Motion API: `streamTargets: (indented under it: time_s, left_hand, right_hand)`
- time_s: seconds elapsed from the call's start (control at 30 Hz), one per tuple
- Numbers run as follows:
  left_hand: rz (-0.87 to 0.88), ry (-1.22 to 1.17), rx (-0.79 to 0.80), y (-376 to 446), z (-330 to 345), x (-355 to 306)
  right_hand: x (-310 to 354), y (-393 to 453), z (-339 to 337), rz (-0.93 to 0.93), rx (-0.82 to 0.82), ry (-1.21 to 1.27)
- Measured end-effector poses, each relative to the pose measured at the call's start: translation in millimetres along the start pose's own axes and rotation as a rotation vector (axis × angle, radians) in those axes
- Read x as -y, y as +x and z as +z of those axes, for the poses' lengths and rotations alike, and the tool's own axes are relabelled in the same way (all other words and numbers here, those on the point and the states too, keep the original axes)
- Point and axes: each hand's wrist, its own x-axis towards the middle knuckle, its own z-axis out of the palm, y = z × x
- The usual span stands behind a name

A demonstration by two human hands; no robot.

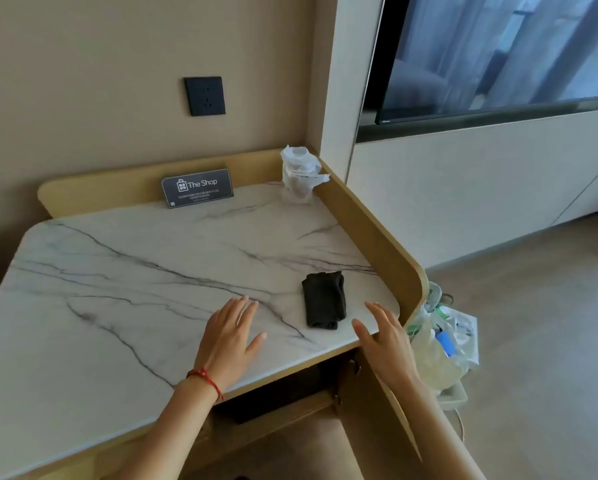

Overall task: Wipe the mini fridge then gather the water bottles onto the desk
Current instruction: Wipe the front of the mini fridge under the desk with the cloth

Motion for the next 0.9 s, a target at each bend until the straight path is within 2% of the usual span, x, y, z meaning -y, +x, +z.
streamTargets:
  time_s: [0.07, 0.17, 0.33, 0.53, 0.77, 0.9]
  left_hand:
    - [-0.032, -0.020, 0.072, 11.0, 4.2, 1.6]
    - [-0.029, 0.032, 0.045, 25.6, 18.3, 10.2]
    - [-0.021, 0.045, 0.128, 44.2, 37.5, 24.2]
    - [-0.048, 0.002, 0.174, 62.0, 43.9, 40.7]
    - [-0.062, 0.040, 0.302, 67.5, 45.1, 49.1]
    - [-0.064, 0.033, 0.327, 66.2, 45.8, 50.2]
  right_hand:
    - [-1.5, 13.5, 5.9, 0.029, 0.006, 0.041]
    - [-0.4, 30.2, 20.3, 0.111, 0.046, 0.084]
    - [12.7, 57.0, 41.0, 0.278, 0.043, 0.255]
    - [26.5, 80.9, 60.8, 0.398, 0.024, 0.298]
    - [37.7, 93.5, 76.3, 0.512, 0.014, 0.297]
    - [37.8, 101.5, 75.6, 0.577, 0.083, 0.327]
